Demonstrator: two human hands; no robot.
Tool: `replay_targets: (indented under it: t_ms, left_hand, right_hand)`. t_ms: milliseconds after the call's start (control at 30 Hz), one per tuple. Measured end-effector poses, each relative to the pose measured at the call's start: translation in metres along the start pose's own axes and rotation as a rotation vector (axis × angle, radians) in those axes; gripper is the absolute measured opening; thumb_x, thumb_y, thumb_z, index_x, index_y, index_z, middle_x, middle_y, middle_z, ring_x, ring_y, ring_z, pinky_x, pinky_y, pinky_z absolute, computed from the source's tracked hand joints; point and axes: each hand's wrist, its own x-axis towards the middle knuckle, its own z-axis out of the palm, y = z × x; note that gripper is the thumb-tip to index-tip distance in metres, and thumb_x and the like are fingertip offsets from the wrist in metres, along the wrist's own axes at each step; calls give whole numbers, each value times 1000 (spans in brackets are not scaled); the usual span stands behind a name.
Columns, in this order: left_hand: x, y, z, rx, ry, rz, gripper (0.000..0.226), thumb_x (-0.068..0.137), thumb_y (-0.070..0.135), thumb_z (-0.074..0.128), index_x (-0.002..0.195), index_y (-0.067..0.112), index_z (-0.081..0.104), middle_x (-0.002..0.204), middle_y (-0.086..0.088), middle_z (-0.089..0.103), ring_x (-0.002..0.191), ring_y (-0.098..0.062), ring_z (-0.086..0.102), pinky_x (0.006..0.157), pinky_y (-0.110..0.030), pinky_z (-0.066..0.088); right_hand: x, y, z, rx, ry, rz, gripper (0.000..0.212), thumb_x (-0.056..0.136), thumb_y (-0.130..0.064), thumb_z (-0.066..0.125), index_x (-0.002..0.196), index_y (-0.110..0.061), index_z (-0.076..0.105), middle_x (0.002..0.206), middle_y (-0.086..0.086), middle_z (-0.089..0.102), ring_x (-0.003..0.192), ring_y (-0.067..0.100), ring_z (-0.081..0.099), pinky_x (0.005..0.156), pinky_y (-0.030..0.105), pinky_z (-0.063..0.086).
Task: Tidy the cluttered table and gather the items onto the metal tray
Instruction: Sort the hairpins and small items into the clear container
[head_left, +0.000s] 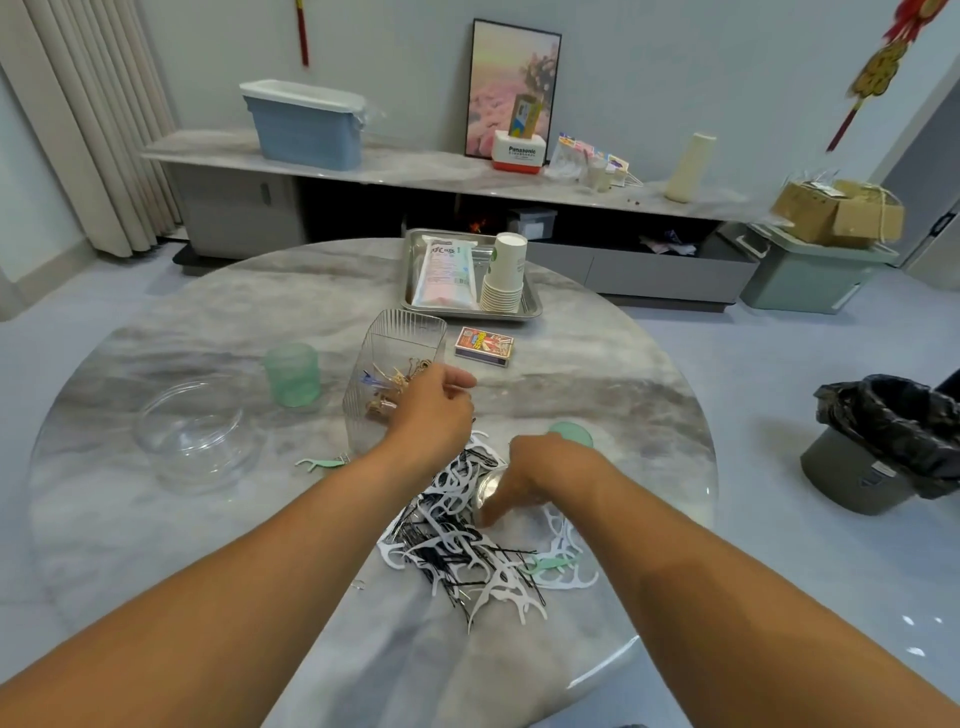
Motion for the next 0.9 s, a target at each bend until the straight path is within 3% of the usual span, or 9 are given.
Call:
replay_targets:
  t_ms: [67, 133, 233, 300, 433, 500, 600, 767, 900]
  left_hand:
    - [-3, -5, 5, 28, -106, -40, 24, 101, 5, 51, 102, 27, 60, 109, -3, 62, 87, -20, 65, 74, -37, 59]
    - [-6, -10, 8, 72, -180, -86, 26, 99, 2, 53, 104, 26, 62, 110, -7, 64, 86, -23, 63, 84, -45, 58]
    - [-6, -19, 11, 114, -259, -138, 26, 98, 3, 53, 114, 20, 62, 110, -12, 65, 83, -22, 60, 79, -37, 54]
    - [-6, -21, 12, 100, -277, -156, 18, 101, 12, 53, 114, 18, 63, 109, -11, 67, 92, -23, 63, 87, -37, 55]
    - [2, -13, 5, 13, -161, -153, 23, 107, 30, 44, 115, 17, 62, 109, -7, 67, 97, -21, 64, 90, -39, 53]
    - [5, -8, 1, -105, -103, -165, 18, 107, 25, 44, 107, 21, 61, 114, -10, 67, 105, -25, 65, 99, -45, 52]
    - [7, -6, -1, -188, -36, -127, 20, 106, 23, 44, 95, 29, 60, 109, -6, 68, 106, -24, 65, 102, -46, 52]
    - [9, -10, 0, -245, -101, -175, 19, 108, 21, 44, 102, 25, 61, 112, -7, 66, 112, -28, 65, 102, -44, 53]
    - [9, -17, 5, -209, -145, -219, 23, 109, 25, 41, 120, 20, 60, 119, -10, 65, 108, -27, 66, 99, -43, 55]
  right_hand:
    - [4, -7, 10, -27, 31, 33, 109, 58, -66, 89, 143, -15, 43, 143, 14, 41, 118, 33, 56, 94, 43, 54]
    - [7, -10, 15, -37, 33, 22, 112, 58, -61, 90, 146, -18, 35, 142, 14, 33, 119, 35, 54, 92, 44, 53]
    - [8, -12, 17, -43, 53, -21, 102, 65, -54, 87, 146, -23, 33, 140, 14, 37, 119, 37, 54, 93, 45, 52]
    - [8, -11, 10, 14, 62, -89, 97, 69, -54, 82, 148, -24, 33, 143, 14, 42, 125, 35, 51, 99, 46, 48]
    - [7, -1, -21, 480, -29, -204, 99, 75, -41, 83, 156, -18, 31, 157, 13, 39, 136, 35, 45, 111, 49, 41]
    - [10, 10, -32, 558, -40, -208, 89, 78, -41, 80, 152, -15, 38, 150, 14, 45, 125, 31, 52, 99, 43, 48]
    - [16, 27, -44, 630, -4, -201, 59, 84, -49, 72, 133, -19, 58, 104, 3, 58, 79, 13, 52, 60, 26, 41]
    - [20, 40, -53, 842, -94, -30, 63, 70, -62, 74, 124, -31, 64, 116, 5, 69, 82, 19, 66, 59, 27, 39]
    - [20, 43, -52, 919, -275, -35, 42, 78, -57, 70, 109, -31, 78, 111, 3, 70, 88, 25, 69, 60, 27, 40]
